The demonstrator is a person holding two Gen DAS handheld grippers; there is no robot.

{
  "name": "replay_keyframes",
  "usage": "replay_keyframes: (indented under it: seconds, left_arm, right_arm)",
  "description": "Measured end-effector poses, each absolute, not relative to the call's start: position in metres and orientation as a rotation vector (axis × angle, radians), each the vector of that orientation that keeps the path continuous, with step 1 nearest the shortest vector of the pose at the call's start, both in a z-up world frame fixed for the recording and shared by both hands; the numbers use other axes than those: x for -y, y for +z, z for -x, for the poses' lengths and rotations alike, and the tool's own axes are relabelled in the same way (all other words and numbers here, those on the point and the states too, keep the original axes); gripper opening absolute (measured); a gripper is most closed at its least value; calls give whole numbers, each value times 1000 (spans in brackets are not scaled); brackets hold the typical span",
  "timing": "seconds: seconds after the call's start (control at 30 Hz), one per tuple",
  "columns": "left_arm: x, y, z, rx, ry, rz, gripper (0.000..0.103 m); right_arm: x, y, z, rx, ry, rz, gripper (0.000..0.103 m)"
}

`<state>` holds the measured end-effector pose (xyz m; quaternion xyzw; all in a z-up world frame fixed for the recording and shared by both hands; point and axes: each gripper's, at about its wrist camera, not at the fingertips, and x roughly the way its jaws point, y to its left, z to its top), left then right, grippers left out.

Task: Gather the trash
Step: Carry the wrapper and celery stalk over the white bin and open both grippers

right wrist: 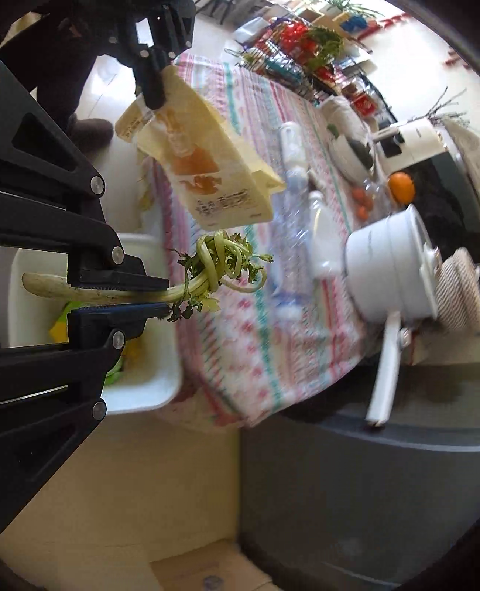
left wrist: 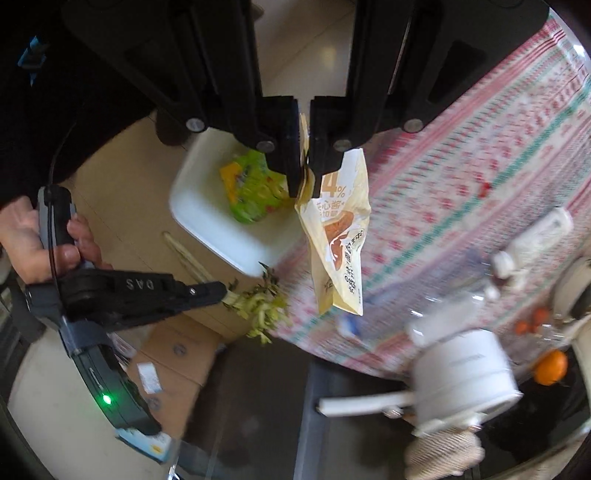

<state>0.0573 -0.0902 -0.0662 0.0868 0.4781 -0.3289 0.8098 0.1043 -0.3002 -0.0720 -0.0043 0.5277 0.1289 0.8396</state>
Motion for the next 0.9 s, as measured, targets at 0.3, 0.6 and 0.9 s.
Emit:
replay_keyframes:
  seconds: [0.3, 0.6, 0.9]
  left_arm:
    - [139, -101, -39, -1158, -817, -247, 4]
    - [168, -132, -47, -1214, -788, -300, 4]
    - [181, -143, -59, -1206, -764, -330, 12]
  right_arm:
    - [346, -112, -86, -1240, 182, -22, 7]
    - [363, -149, -81, -1364, 136, -26, 7]
    - [369, -154, -87, -1375, 112, -53, 9]
